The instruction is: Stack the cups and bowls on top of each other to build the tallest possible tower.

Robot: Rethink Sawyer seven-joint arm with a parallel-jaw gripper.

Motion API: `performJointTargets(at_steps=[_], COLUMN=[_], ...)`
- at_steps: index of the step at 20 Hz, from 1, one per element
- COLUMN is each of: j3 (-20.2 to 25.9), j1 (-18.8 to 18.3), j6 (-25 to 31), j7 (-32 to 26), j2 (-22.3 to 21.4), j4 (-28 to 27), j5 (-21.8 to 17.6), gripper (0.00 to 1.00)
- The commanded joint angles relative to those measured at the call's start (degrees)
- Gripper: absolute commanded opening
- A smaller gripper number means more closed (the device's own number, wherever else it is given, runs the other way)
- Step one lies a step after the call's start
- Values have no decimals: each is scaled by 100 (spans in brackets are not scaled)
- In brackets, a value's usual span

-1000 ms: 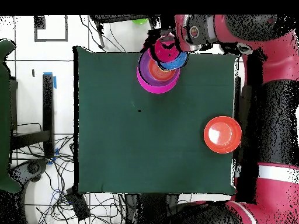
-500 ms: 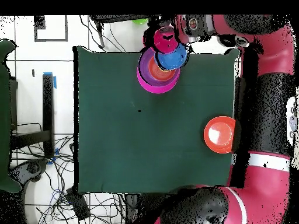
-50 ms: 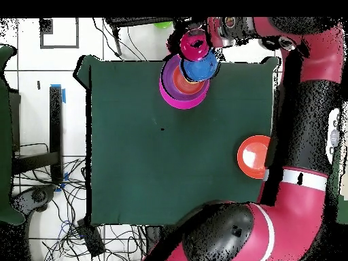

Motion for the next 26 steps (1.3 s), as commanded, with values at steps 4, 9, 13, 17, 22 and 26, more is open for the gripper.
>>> performJointTargets(at_steps=[4,9,13,17,22,26], j3=[315,276,347,415,542,633], j1=[228,157,140,132,149,172], j6=[1178,1264,1255,1217,1077,963], j7=[2058,2176,2156,2182,2167,2175], j2=[409,517,613,704,830,925], j4=[-857,-906,-990,-1066,-1119,-1164], j5=[-206,-294,-384,-457,-534,-638], gripper=[0,0,0,0,0,0])
